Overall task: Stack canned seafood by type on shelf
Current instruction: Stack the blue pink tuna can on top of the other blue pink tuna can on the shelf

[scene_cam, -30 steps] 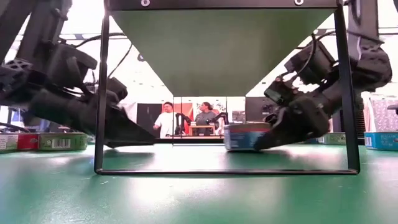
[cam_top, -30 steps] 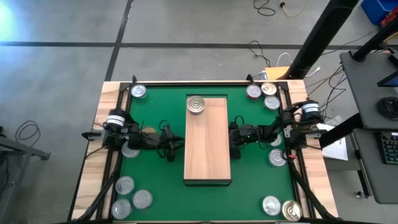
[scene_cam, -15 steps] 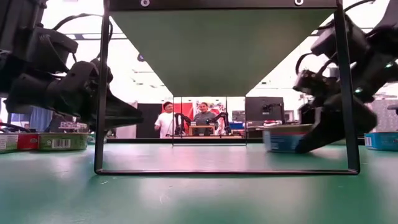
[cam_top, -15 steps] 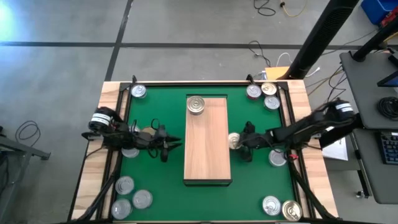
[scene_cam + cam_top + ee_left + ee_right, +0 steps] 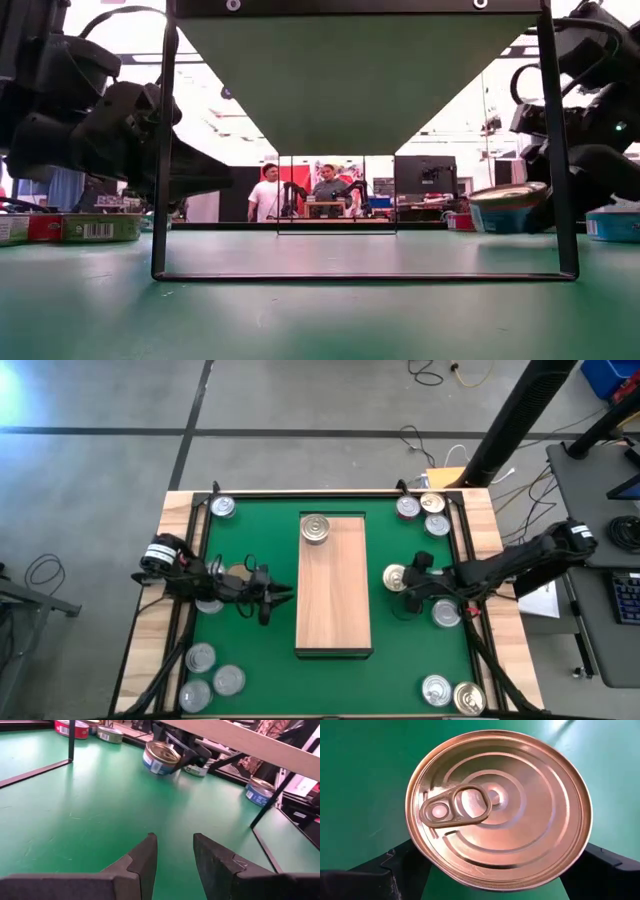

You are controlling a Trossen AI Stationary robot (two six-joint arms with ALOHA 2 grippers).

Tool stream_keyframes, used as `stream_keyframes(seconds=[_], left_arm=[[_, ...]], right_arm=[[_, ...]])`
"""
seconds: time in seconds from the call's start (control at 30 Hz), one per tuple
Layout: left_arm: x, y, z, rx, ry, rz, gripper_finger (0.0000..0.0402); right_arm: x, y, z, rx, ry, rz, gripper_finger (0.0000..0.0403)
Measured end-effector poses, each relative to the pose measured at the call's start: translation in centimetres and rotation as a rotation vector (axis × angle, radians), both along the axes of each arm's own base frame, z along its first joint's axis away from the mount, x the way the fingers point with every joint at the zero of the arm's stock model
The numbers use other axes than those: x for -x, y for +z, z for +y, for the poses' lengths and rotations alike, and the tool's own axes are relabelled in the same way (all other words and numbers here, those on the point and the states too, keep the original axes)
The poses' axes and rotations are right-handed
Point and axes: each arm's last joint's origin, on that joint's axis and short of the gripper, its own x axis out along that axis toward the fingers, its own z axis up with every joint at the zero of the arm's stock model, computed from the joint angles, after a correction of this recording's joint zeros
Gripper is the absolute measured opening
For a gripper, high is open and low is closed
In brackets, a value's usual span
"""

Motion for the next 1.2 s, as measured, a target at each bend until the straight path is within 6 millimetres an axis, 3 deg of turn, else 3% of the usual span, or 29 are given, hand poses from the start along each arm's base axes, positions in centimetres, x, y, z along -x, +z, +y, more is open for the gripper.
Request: stream_keyframes(seconds=[0.27,0.7,0.93,1.2], left_arm=[[0.1,-0.1,0.1,0.005,0.011,0.009,0.0113],[0.1,-0.2,0.1,0.015,0.021,0.017,0.0113],[-0.6,-0.2,-0.2,0.024,-0.029,0.022,0.0113],[1.1,-1.7,0.1,0.073,-0.004,0.172,0.0113]], right_arm=[[-0.1,1.8,0.0,0.023,0.033,-0.075,0.0346],[-1.7,8.5,-0.4,0.195,-0.026,-0.041,0.0349],[-3.3,13.0,-0.1,0.246,0.041,-0.064,0.0348],[-5.8,16.8,-0.3,0.259,0.130,-0.123,0.0348]])
